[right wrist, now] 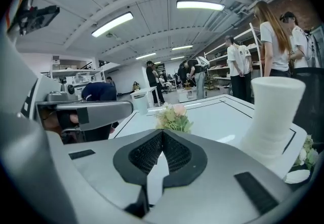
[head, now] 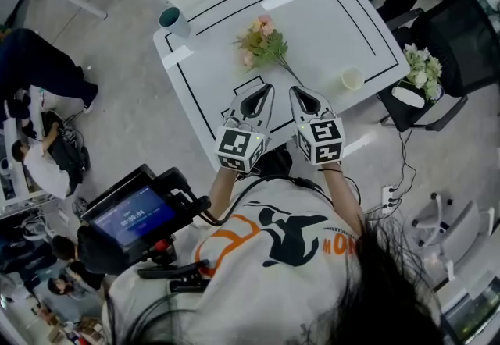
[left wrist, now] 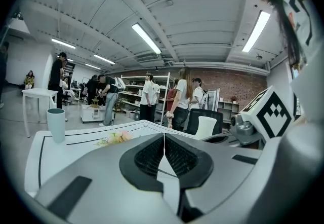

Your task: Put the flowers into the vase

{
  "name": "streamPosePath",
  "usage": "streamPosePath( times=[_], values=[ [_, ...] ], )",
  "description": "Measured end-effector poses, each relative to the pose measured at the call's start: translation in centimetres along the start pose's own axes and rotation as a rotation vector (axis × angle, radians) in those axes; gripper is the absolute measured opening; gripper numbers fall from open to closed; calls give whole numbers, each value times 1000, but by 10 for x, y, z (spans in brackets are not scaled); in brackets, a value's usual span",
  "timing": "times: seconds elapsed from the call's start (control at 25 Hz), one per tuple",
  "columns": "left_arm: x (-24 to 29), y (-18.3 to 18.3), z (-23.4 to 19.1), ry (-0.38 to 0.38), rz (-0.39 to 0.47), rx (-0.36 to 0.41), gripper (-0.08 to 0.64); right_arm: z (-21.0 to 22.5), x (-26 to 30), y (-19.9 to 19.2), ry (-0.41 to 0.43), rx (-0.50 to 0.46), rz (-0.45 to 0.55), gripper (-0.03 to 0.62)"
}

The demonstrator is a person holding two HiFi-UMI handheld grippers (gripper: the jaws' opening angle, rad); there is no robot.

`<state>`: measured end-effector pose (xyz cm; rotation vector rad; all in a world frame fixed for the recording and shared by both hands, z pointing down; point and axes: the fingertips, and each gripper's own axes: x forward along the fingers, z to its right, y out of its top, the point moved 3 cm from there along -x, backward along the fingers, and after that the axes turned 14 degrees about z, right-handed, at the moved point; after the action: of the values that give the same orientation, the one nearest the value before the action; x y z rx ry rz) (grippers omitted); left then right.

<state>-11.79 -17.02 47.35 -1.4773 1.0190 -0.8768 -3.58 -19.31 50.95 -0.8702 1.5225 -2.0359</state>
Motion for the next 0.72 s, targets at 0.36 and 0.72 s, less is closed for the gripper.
streamPosePath(
  times=[0.36, 0.72],
  values=[
    [6, -6, -38, 20, -10, -19, 12, 4, 58, -20, -5, -2, -74, 11],
    [6, -13, -69, 49, -23, -37, 12, 22, 97, -50, -57, -35, -193, 164]
  ],
)
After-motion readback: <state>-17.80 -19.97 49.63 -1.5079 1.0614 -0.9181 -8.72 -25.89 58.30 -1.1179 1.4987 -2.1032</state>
